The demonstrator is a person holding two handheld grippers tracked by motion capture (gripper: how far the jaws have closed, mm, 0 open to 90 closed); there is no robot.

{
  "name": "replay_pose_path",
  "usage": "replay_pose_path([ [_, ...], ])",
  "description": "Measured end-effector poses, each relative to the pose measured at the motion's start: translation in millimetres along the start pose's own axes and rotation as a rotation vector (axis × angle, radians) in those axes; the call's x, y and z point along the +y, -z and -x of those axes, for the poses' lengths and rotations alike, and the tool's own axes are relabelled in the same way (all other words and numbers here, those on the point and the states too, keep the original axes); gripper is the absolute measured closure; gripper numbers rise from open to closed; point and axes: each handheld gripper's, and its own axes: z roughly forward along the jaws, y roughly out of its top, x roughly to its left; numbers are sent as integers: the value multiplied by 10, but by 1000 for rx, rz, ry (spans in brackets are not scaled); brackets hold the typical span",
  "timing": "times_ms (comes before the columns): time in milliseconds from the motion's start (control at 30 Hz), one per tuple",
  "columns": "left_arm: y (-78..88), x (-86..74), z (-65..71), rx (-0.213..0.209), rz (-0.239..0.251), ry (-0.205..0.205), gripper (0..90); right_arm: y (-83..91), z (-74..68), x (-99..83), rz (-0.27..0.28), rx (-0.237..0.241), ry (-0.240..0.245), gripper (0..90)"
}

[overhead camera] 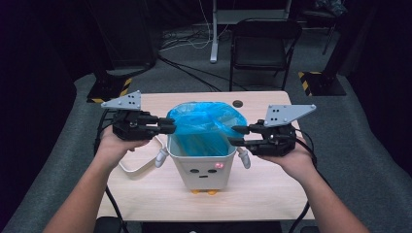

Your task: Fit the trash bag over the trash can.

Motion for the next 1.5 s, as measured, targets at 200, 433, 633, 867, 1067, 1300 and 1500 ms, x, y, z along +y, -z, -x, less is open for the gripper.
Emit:
replay_pose_path([
  [200, 61, -5, 34, -22, 17, -4, 886, 42, 19, -3, 28, 50, -31, 851],
  [433, 216, -91, 181, -46, 57, -18, 888, 158, -99, -34, 56, 87, -8, 868],
  [633, 304, -162, 280, -80, 84, -17, 889, 227, -178, -87, 68, 125, 5, 872],
  [867, 347, -235, 390, -94, 103, -36, 888, 261, -212, -122, 86, 156, 6, 884],
  [1067, 358, -340, 444, -110, 105, -40, 888, 264, -254, -193, 76, 166, 8, 890],
  [1300, 311, -472, 481, -142, 110, -33, 888, 264, -303, -318, 52, 160, -4, 895],
  [1500, 258, -585, 456, -162, 122, -10, 888, 249, -300, -465, 21, 160, -30, 897],
])
